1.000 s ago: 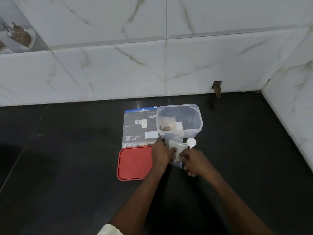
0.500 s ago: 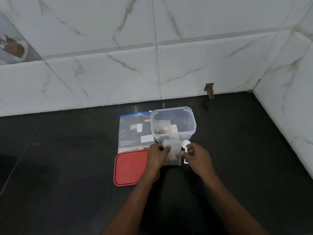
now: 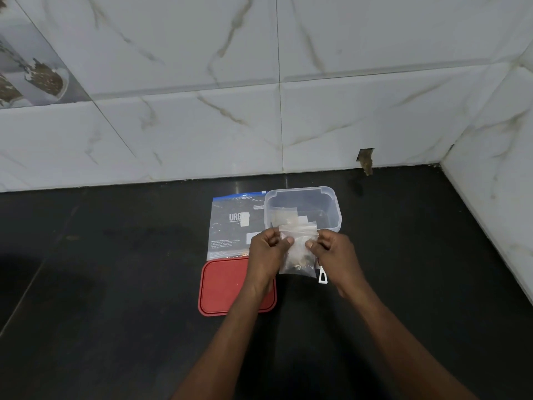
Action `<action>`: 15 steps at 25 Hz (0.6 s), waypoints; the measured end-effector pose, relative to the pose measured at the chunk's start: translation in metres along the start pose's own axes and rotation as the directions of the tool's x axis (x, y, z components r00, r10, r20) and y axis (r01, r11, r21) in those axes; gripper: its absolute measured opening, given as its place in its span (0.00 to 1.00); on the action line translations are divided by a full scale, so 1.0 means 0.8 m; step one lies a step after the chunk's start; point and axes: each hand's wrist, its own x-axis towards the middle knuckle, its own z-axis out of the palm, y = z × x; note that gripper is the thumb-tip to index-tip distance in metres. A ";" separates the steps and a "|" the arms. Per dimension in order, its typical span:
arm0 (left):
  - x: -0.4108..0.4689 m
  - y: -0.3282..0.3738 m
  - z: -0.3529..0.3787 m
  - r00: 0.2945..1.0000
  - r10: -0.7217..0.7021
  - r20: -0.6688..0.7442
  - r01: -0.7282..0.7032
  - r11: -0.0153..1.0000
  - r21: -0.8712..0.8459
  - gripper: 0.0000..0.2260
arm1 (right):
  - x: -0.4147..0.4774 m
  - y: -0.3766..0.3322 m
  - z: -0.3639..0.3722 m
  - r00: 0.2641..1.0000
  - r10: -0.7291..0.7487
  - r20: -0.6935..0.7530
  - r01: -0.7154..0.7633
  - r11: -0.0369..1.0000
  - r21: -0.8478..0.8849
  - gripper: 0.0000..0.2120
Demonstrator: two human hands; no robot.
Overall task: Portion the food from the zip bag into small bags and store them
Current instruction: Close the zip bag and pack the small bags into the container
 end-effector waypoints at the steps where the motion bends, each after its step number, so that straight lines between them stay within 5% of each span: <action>1: 0.001 0.000 -0.001 0.999 0.003 -0.033 -0.004 1.000 -0.013 0.11 | 0.008 -0.005 0.000 0.999 -0.043 -0.032 0.039 0.993 -0.110 0.04; 5: -0.001 -0.002 -0.014 0.994 -0.030 -0.109 0.020 0.996 -0.083 0.14 | 0.079 -0.055 -0.016 0.947 -0.201 -0.252 0.089 0.914 -0.395 0.08; 9: -0.019 -0.021 -0.027 0.988 -0.089 -0.129 0.076 0.992 -0.104 0.11 | 0.152 -0.069 -0.006 0.989 0.004 -0.148 -0.114 0.659 -0.744 0.11; 15: -0.036 -0.045 -0.030 0.984 -0.142 -0.111 0.136 0.989 -0.056 0.08 | 0.163 -0.035 0.019 0.999 0.042 -0.003 -0.021 0.443 -0.896 0.12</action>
